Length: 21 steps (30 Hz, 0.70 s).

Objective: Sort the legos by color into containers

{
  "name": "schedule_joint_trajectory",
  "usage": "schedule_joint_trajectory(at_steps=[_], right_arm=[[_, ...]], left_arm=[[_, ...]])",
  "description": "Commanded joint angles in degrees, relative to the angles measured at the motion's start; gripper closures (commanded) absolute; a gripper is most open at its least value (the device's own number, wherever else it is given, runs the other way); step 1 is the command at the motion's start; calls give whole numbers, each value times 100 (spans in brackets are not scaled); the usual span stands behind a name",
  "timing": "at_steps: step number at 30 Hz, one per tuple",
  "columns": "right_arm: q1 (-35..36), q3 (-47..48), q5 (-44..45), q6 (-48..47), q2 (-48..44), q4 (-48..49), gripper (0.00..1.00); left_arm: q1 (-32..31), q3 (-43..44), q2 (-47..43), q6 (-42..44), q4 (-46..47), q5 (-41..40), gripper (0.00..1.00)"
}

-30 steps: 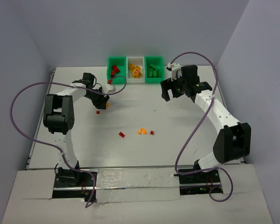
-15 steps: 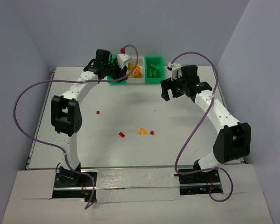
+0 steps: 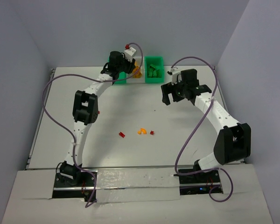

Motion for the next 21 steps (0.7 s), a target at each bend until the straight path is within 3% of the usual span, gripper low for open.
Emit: schedule_joint_trajectory(at_steps=[1, 2, 5, 7, 12, 16, 19, 21], right_arm=[[-38, -137, 28, -59, -365, -48, 0], [-38, -164, 36, -67, -382, -48, 0], [-34, -232, -1, -77, -424, -75, 0], [-30, -244, -49, -77, -436, -91, 0], [-38, -212, -86, -94, -439, -142, 0], [-38, -183, -149, -196, -482, -240, 0], [-36, -209, -318, -381, -524, -383, 0], [-23, -288, -417, -486, -563, -436, 0]], left_arm=[[-59, 526, 97, -84, 835, -332, 80], [-75, 518, 123, 22, 872, -372, 76], [-94, 422, 104, 169, 1004, -475, 43], [-94, 345, 6, 213, 1040, -540, 29], [-87, 254, -404, 305, 806, -461, 21], [29, -457, -1466, 325, 356, -15, 25], [395, -1656, -2633, 495, -320, 1806, 28], [644, -2312, -3371, 1474, -1942, 3416, 28]])
